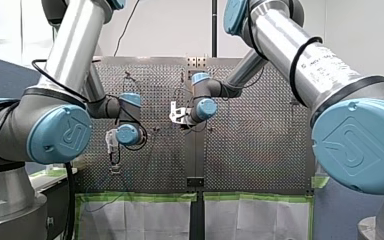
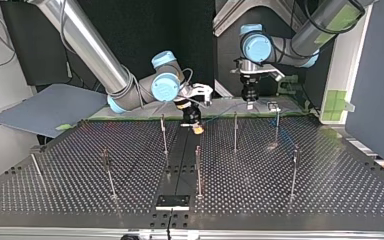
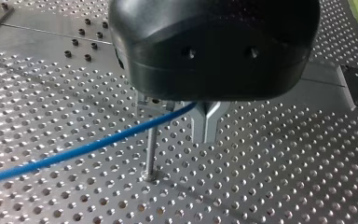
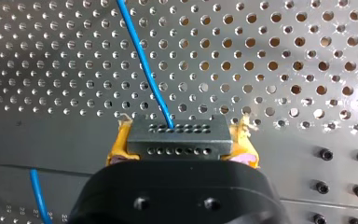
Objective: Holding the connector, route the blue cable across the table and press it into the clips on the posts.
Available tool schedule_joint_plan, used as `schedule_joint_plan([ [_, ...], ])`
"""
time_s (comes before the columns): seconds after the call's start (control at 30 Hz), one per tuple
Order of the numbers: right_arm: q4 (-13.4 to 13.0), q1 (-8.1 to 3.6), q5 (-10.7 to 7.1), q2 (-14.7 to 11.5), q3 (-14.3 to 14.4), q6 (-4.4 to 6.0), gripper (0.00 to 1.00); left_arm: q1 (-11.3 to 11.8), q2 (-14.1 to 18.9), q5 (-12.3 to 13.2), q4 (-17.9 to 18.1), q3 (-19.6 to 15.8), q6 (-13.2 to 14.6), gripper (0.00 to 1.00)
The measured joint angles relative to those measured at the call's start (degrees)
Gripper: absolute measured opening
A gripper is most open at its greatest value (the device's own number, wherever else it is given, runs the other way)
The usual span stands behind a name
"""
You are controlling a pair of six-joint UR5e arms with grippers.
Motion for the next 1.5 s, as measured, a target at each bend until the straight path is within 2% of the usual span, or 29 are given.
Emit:
schedule_joint_plan([
  [0.2,-0.1,-0.27,0.07,0.1,0.0,-0.03,0.00,0.1,-2.0,0.9,-0.4,2.2,-0.7,0.00],
  [0.47,-0.2,-0.98,0.11,0.2,0.0,-0.10,0.00,0.9,-2.2,0.9,-2.6,5.7,-0.8,0.00],
  [0.73,-1.2,-1.28,0.12,0.3,0.0,-0.05,0.00,1.8,-2.3,1.2,-2.9,7.1,-0.7,0.00],
  [1.13,-2.2,-2.46,0.02,0.3,-0.1,0.04,0.00,3.9,-2.4,3.8,-4.5,11.1,-0.8,0.00],
  [1.5,-2.2,-3.72,-0.14,0.2,-0.8,-0.05,0.00,5.3,-6.9,4.8,-7.5,16.4,-0.5,0.00],
])
